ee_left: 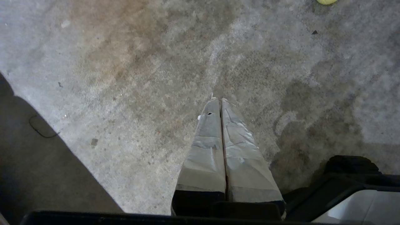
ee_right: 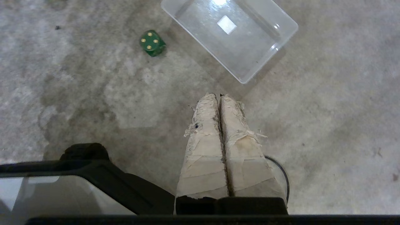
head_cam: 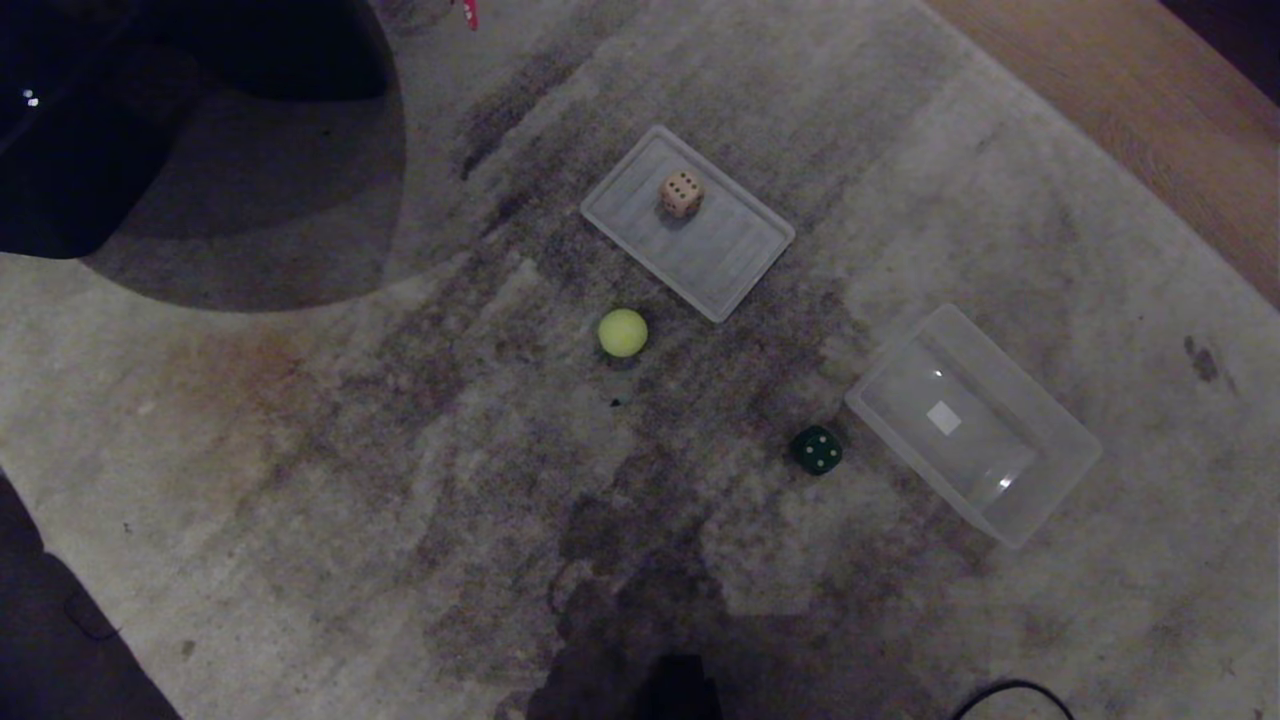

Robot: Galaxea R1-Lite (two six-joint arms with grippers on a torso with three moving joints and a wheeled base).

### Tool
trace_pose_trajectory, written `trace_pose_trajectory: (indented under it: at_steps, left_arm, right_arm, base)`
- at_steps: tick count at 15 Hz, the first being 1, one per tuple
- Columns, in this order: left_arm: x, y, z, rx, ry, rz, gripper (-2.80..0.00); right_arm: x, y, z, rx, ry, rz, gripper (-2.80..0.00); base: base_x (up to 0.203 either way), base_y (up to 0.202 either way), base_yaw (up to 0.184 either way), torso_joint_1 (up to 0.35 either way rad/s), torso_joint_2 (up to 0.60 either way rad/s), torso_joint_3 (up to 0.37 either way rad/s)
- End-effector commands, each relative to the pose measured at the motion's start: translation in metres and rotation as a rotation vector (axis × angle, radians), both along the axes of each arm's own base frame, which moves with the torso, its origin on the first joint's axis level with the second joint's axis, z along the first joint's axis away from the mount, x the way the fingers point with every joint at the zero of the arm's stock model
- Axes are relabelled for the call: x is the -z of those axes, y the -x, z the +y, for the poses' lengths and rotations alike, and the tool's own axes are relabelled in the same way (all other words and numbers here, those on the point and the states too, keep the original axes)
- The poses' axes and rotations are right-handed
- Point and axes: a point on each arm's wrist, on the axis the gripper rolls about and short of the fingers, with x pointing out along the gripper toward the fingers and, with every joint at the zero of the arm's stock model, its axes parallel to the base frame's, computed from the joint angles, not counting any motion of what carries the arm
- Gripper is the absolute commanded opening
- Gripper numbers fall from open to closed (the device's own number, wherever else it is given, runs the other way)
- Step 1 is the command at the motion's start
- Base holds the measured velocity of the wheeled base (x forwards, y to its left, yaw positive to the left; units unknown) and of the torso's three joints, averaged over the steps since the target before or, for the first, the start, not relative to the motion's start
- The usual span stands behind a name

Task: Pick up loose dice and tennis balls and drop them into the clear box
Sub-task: Find toys out of the box

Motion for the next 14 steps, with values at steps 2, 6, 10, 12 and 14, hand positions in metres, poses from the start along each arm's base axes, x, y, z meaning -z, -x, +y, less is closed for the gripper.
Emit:
trace_pose_trajectory:
  at_steps: [2,6,10,12,14]
  left_arm:
    - [0.0004,-0.0002,0.0000,-0.002,0.000,0.003,-2.80]
    - [0.0002,-0.0002,-0.0002,0.006,-0.011,0.001,-2.80]
    - [0.0002,-0.0002,-0.0002,0.006,-0.010,0.001,-2.80]
    - [0.0001,-0.0002,-0.0002,0.006,-0.012,0.000,-2.80]
    - [0.0001,-0.0002,-0.0002,0.006,-0.012,0.000,-2.80]
  right_arm:
    - [0.0000,0.0000,0.0000,0.000,0.000,0.000,-2.80]
    - [0.0000,0.0000,0.0000,0.000,0.000,0.000,-2.80]
    - [0.0000,0.0000,0.0000,-0.001,0.000,0.000,-2.80]
    - [0.0000,0.0000,0.0000,0.000,0.000,0.000,-2.80]
    - [0.0000,0.0000,0.0000,0.000,0.000,0.000,-2.80]
  base:
    - [0.000,0.000,0.000,0.000,0.00,0.000]
    - [0.000,0.000,0.000,0.000,0.00,0.000]
    - [0.000,0.061,-0.003,0.002,0.00,0.002]
    - [0.000,0.182,0.004,0.004,0.01,0.001]
    - [0.000,0.183,-0.001,0.002,0.00,0.001]
